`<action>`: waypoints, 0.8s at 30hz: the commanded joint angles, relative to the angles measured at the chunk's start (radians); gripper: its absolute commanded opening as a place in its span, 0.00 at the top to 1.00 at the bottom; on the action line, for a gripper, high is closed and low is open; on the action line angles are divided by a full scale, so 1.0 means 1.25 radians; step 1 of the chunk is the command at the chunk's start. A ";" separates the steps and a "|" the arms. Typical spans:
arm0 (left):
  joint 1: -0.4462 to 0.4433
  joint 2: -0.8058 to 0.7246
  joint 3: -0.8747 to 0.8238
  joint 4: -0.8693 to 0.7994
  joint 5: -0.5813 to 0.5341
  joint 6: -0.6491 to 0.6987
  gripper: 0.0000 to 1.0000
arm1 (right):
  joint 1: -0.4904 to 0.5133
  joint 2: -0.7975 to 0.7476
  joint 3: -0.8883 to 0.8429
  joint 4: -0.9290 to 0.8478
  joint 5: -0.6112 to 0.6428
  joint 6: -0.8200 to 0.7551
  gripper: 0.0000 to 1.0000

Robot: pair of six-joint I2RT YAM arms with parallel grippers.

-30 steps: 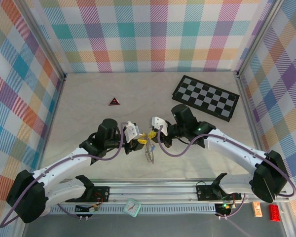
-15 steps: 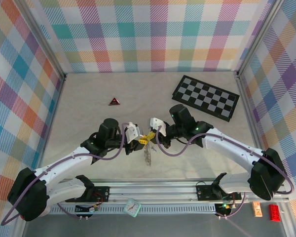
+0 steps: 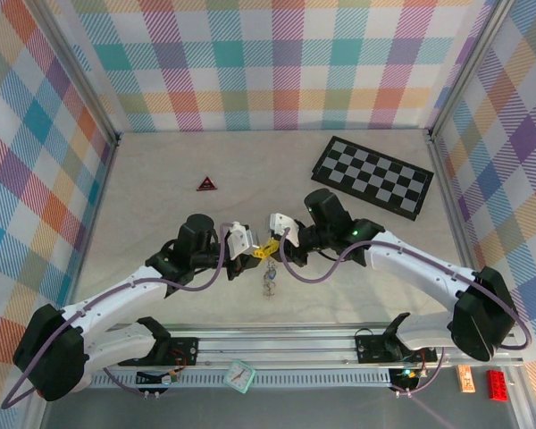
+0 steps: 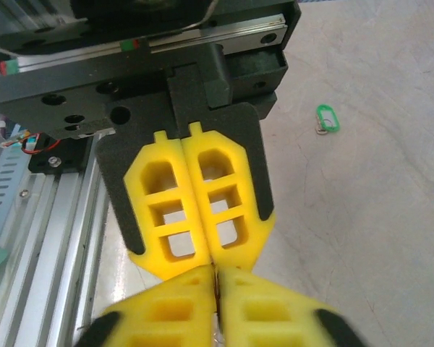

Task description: Put the keys on the keyring

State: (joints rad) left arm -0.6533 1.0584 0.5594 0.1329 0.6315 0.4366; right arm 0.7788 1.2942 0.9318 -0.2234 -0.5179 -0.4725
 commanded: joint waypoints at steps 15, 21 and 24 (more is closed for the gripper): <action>-0.011 -0.042 0.022 -0.017 0.034 0.070 1.00 | -0.013 -0.095 -0.052 0.015 0.113 -0.066 0.54; -0.014 -0.044 0.042 -0.063 0.023 0.097 1.00 | -0.005 -0.067 -0.037 0.012 0.029 -0.082 0.58; -0.018 -0.046 0.053 -0.085 0.000 0.103 1.00 | 0.004 -0.060 -0.032 -0.007 0.030 -0.104 0.58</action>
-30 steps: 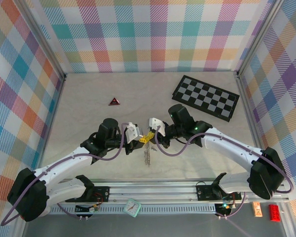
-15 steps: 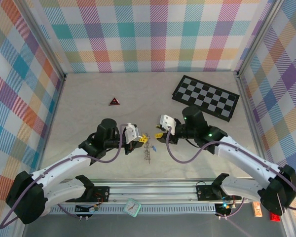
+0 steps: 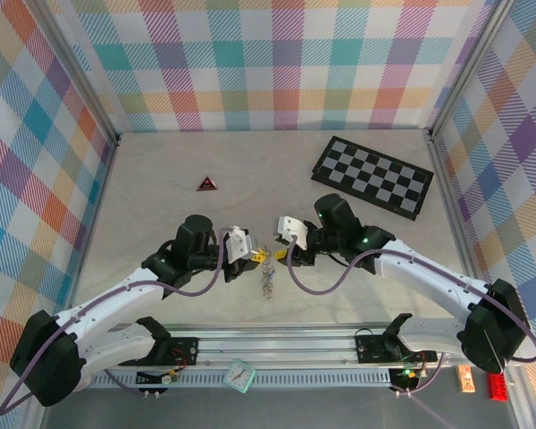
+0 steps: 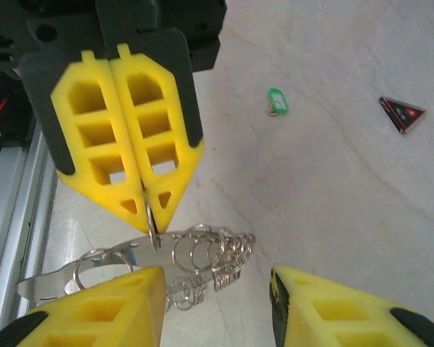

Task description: Put the keys on the keyring

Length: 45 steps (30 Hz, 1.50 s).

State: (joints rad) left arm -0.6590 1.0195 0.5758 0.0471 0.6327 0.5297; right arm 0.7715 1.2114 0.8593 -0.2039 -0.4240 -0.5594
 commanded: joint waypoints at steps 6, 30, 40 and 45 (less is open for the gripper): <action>-0.019 -0.001 0.102 -0.122 -0.032 0.052 1.00 | 0.021 0.005 0.017 -0.026 -0.066 -0.060 0.57; -0.026 0.089 0.417 -0.706 -0.199 0.370 1.00 | 0.024 -0.063 -0.163 0.264 -0.002 0.074 0.65; -0.041 0.099 0.459 -0.754 -0.301 0.439 1.00 | 0.025 -0.057 -0.210 0.409 -0.057 0.112 0.73; -0.041 0.087 0.442 -0.729 -0.212 0.404 1.00 | 0.027 -0.018 -0.225 0.529 -0.127 0.197 0.74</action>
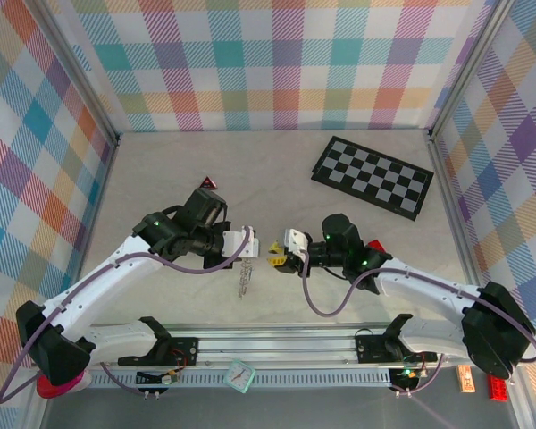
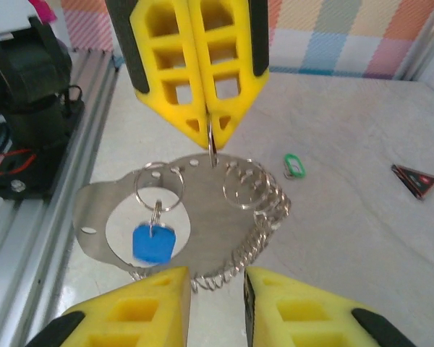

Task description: Put the keys on the keyring

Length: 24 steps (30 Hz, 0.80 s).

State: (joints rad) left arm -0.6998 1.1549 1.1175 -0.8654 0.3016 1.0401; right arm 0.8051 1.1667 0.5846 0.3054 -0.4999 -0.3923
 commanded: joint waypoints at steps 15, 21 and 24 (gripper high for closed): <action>-0.008 -0.007 -0.018 0.029 0.075 -0.049 1.00 | 0.039 0.116 0.008 0.254 -0.059 0.126 0.73; -0.009 -0.004 -0.018 0.034 0.085 -0.049 1.00 | 0.054 0.139 0.024 0.255 -0.052 0.109 0.74; -0.009 -0.005 -0.020 0.039 0.090 -0.050 1.00 | 0.058 0.150 0.035 0.254 -0.050 0.105 0.77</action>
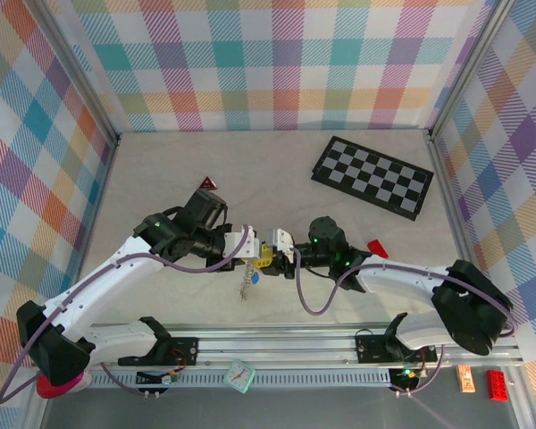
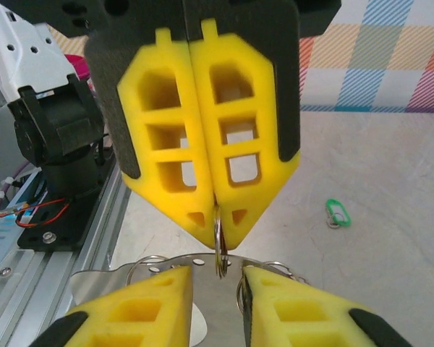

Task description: Put the keys on the keyring

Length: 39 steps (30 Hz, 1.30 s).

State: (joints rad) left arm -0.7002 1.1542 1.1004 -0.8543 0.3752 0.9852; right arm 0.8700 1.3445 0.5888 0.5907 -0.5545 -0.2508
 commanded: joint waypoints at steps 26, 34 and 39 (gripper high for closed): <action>0.009 -0.014 -0.036 0.087 0.072 -0.069 0.67 | 0.011 0.011 0.002 0.107 0.025 0.010 1.00; 0.099 -0.216 -0.312 0.612 0.236 -0.387 0.52 | -0.027 0.023 -0.034 0.174 -0.055 0.056 1.00; 0.100 -0.288 -0.410 0.744 0.225 -0.471 0.53 | -0.041 0.024 -0.039 0.172 -0.099 0.059 1.00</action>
State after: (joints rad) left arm -0.5800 0.8318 0.6308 -0.1406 0.6067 0.5159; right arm 0.8268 1.3685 0.5457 0.7265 -0.6044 -0.1978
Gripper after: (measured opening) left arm 0.474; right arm 0.048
